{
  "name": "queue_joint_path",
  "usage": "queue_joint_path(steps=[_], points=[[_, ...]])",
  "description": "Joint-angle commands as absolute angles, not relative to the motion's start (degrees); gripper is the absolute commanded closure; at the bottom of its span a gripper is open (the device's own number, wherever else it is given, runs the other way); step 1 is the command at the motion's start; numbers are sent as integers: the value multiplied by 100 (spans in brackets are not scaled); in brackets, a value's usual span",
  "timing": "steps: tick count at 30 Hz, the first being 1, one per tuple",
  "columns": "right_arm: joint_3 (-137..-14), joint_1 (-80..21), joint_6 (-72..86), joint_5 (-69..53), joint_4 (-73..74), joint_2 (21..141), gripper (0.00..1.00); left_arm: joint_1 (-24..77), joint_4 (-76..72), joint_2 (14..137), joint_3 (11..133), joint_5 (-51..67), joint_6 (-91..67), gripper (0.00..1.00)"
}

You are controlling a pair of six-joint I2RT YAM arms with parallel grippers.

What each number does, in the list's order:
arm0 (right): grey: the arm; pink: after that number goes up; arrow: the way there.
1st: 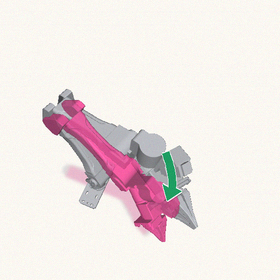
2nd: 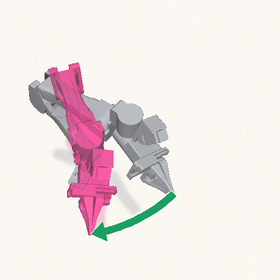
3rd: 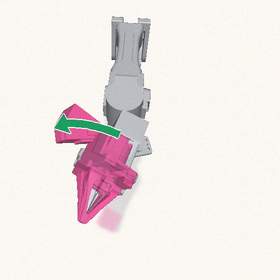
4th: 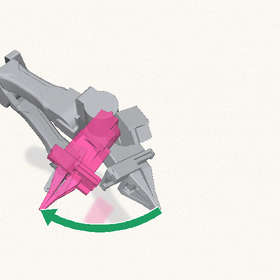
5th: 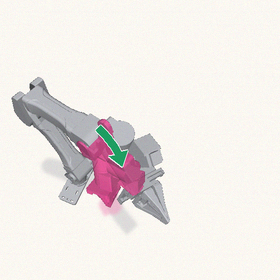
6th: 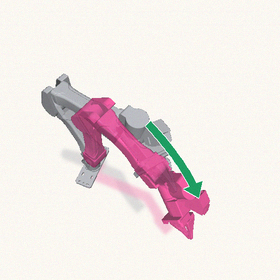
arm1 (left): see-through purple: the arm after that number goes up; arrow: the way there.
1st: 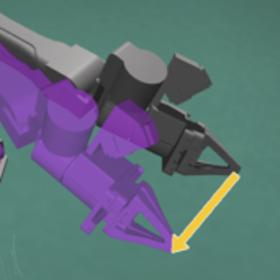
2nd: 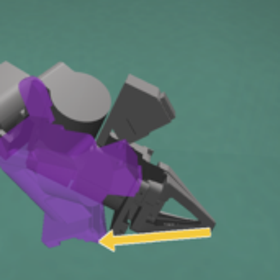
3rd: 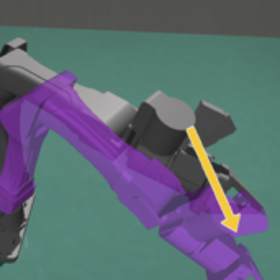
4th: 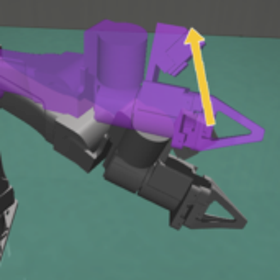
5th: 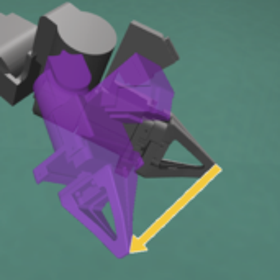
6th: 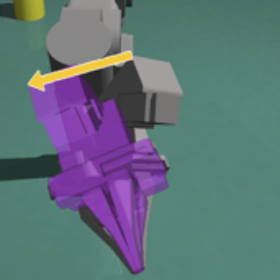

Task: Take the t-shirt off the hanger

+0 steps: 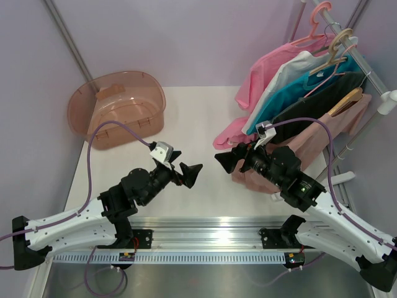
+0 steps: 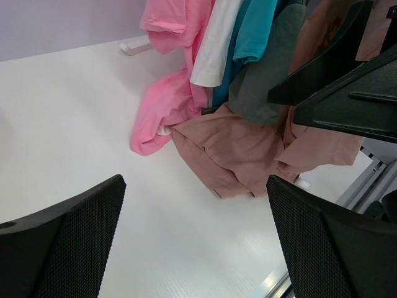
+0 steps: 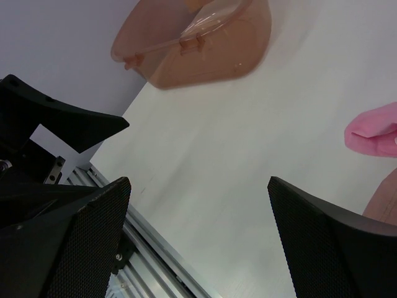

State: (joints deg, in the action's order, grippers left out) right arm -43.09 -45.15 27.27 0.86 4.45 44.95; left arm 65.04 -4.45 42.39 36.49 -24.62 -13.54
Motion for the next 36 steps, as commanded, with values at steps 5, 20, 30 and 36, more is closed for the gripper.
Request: queue_joint_path(steps=[5,20,30,36], points=[[-4595,-4544,2830,456,604,4623,1,6530,-800,4175,3744,-2452,-1345,1],[-8532,-4553,3630,3048,4408,4947,0,6530,-958,4543,3753,-2206,-1503,1],[-10099,-4553,3945,6868,6661,5853,0,6530,-914,4509,3779,-2066,-1564,1],[-10011,-3826,3974,6885,6541,6091,0,6522,-905,4544,3806,-1907,-1617,1]])
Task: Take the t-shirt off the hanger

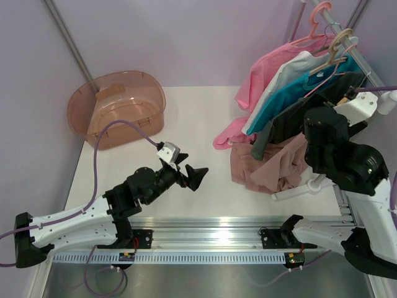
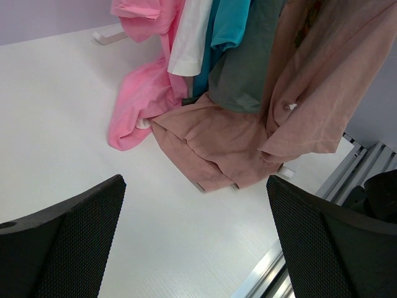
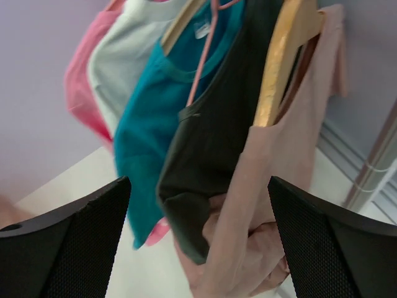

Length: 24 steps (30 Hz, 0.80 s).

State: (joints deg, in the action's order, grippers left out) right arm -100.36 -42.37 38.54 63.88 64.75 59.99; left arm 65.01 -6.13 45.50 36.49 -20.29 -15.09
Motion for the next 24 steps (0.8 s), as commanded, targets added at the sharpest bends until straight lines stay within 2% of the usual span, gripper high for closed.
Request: queue_joint_path(steps=[1,2,6,9,14,24], points=[[-9915,-3110,3616,6569,6174,6160,1,6530,-905,4561,3806,-1907,-1617,1],[-9923,-2798,3586,6244,6153,6239,1,6530,-905,4570,3806,-1916,-1617,1],[-9976,-2549,3595,6846,6170,6521,0,6530,-896,4562,3814,-1881,-1626,1],[-9792,-2260,3394,6856,5646,6496,2,6530,-905,4588,3823,-1802,-1652,1],[-9562,-2048,3085,6917,5027,6495,15,6530,-888,4649,3850,-1828,-1652,1],[-9448,-1442,3067,6504,4684,6837,21,6530,-800,4649,3902,-1784,-1661,1]])
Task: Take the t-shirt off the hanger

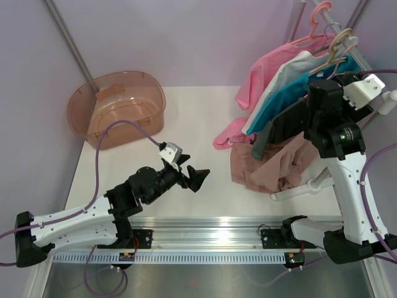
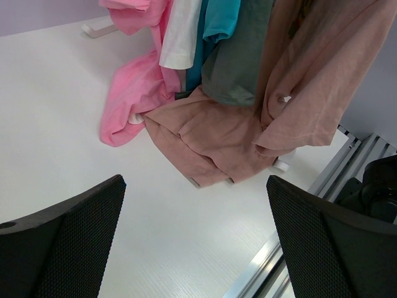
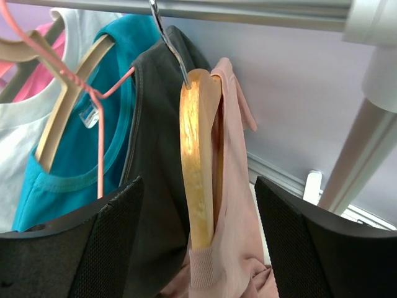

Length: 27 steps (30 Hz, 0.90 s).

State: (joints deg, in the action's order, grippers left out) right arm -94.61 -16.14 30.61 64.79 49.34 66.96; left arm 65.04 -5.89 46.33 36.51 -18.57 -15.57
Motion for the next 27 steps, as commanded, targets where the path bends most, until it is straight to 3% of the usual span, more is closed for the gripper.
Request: queue_joint_path(steps=[1,6,11,13,16,17,20,27], points=[[-9422,-1398,3059,6487,4650,6847,21,6522,-800,4658,3902,-1767,-1679,1],[-9282,-1213,3094,6320,4518,6900,28,6530,-791,4737,3955,-1600,-1714,1],[-9281,-1204,3138,6231,4438,6917,54,6530,-747,4869,4025,-1539,-1723,1],[-9316,-1213,3120,6310,4447,6978,58,6522,-729,4930,4052,-1494,-1731,1],[-9378,-1204,3094,6345,4491,7058,74,6530,-694,4983,4104,-1477,-1723,1],[-9413,-1204,3094,6363,4526,7084,86,6530,-660,5018,4113,-1468,-1723,1],[-9597,-1204,3111,6398,4693,7128,99,6521,-642,5045,4157,-1380,-1749,1],[-10116,-1204,2982,6486,4993,6997,100,6530,-642,5054,4166,-1292,-1767,1]])
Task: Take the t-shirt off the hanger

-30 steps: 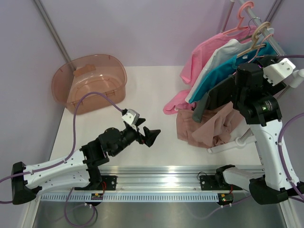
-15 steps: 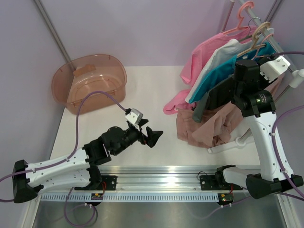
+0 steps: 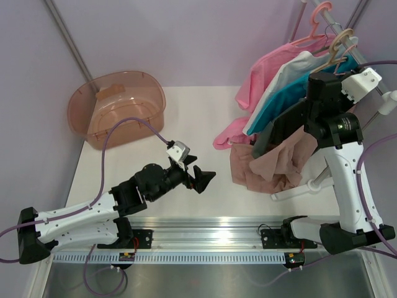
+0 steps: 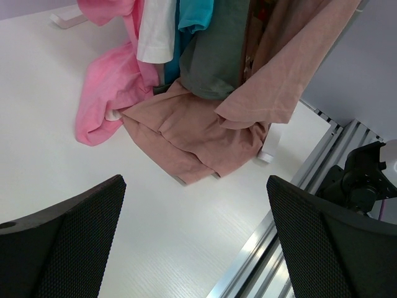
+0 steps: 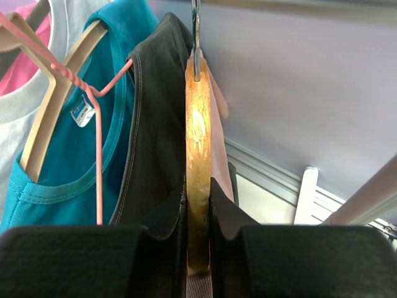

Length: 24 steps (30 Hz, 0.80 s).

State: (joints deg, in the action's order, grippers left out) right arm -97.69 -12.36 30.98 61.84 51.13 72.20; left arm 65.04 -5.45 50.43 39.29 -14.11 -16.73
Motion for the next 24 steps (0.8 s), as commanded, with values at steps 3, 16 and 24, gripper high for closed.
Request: queue_joint_path(steps=[3,16,24], points=[[-10046,-1204,2437,6627,4598,6829,100,6530,-642,5045,4166,-1257,-1775,1],[-10679,-1213,1846,5942,4702,6680,100,6521,-571,4948,4175,-1319,-1723,1],[-10661,-1222,1512,5537,4552,6609,100,6530,-563,4904,4166,-1318,-1705,1]])
